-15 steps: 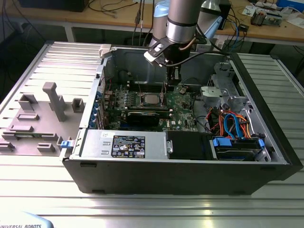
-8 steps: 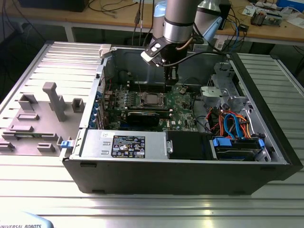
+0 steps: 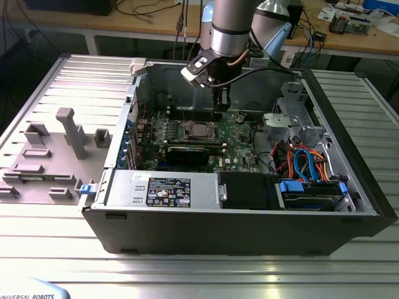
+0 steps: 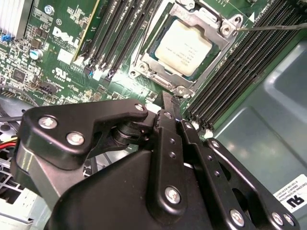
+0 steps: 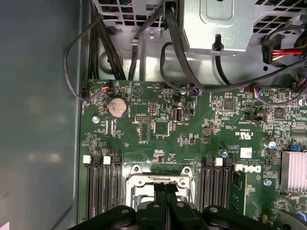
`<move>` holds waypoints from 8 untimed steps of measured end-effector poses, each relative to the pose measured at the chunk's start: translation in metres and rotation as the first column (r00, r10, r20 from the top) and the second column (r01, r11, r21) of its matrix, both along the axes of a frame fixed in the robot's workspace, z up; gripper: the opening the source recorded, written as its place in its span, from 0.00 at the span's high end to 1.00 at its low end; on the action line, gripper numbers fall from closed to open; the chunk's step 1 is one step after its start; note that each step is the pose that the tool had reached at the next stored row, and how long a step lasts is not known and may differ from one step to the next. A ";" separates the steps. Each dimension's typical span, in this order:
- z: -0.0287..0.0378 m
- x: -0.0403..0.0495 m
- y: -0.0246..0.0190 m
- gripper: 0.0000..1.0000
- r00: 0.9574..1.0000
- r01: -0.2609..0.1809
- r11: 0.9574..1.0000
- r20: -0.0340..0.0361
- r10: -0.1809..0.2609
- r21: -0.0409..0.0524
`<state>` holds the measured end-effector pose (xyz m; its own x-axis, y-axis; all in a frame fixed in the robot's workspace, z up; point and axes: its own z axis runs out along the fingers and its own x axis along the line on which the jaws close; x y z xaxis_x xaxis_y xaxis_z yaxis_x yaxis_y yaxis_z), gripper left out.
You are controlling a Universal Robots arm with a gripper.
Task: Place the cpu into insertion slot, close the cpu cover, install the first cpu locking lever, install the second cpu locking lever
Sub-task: 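Close the cpu cover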
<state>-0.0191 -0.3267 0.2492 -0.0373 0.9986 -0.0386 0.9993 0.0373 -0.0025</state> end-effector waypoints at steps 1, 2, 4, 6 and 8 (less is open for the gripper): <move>0.0000 -0.0002 0.0000 0.89 1.000 0.000 1.000 0.000 0.000 0.000; 0.0000 -0.0003 0.0000 0.89 1.000 0.000 1.000 0.000 0.000 0.000; 0.0000 -0.0006 0.0000 0.89 1.000 0.000 1.000 0.000 0.000 0.000; 0.0000 -0.0007 0.0000 0.89 1.000 0.000 1.000 0.000 0.000 0.000; 0.0000 -0.0008 0.0000 0.89 1.000 0.000 1.000 0.000 0.000 0.000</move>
